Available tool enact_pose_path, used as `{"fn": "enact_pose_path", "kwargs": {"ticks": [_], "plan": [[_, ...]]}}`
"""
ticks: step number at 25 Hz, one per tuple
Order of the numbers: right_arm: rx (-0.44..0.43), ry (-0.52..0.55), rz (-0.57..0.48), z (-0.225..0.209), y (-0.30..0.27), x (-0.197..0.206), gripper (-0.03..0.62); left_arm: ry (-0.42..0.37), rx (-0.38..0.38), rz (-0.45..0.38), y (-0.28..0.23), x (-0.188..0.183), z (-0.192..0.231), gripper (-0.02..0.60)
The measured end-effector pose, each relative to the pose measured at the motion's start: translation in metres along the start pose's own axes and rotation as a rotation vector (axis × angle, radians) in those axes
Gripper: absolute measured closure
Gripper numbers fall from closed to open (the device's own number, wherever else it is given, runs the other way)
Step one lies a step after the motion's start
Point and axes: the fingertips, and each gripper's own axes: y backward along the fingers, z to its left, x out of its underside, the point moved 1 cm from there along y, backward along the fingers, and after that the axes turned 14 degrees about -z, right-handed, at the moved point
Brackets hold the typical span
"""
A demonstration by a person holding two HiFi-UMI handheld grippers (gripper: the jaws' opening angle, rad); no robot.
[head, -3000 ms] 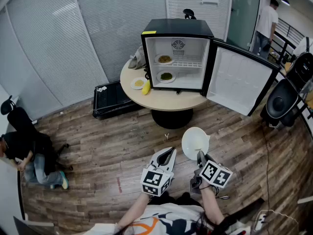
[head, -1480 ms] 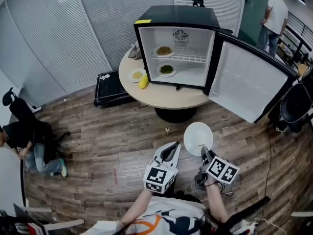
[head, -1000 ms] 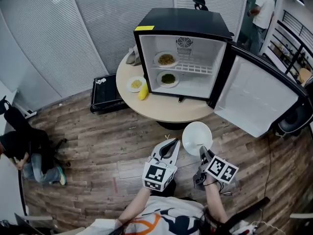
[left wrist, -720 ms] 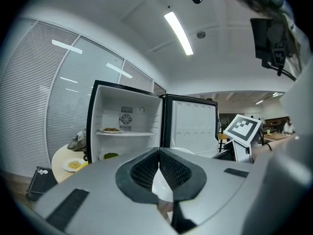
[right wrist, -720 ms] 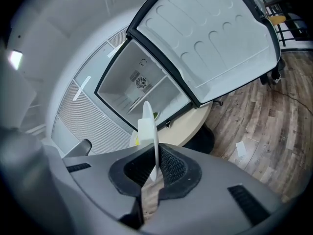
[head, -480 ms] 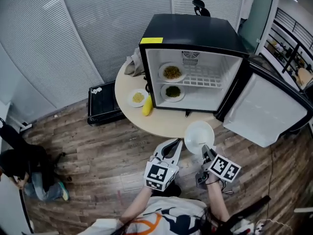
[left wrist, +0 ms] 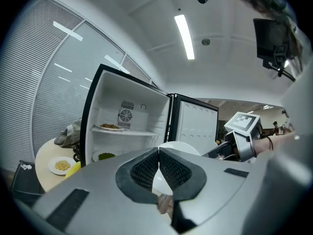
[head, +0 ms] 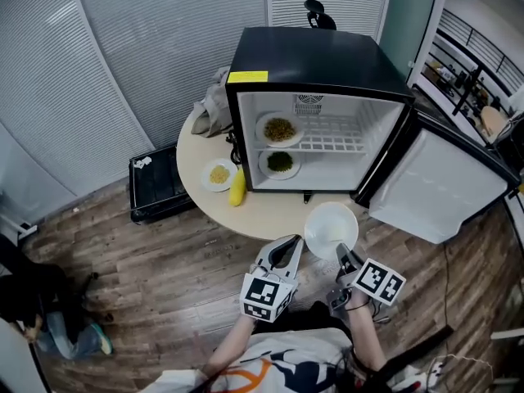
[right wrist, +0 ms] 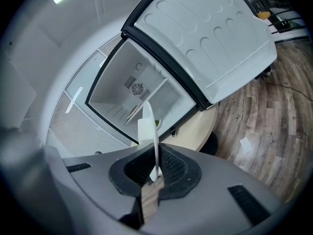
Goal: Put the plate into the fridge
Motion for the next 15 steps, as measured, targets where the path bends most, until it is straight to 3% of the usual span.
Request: {"fn": "enact_pose_path", "kwargs": {"ticks": [15], "plan": [[-0.090, -0.057, -0.061, 0.035, -0.051, -0.052, 0.567, 0.002, -0.019, 0.008, -0.028, -0.001, 0.020, 0.569]]}}
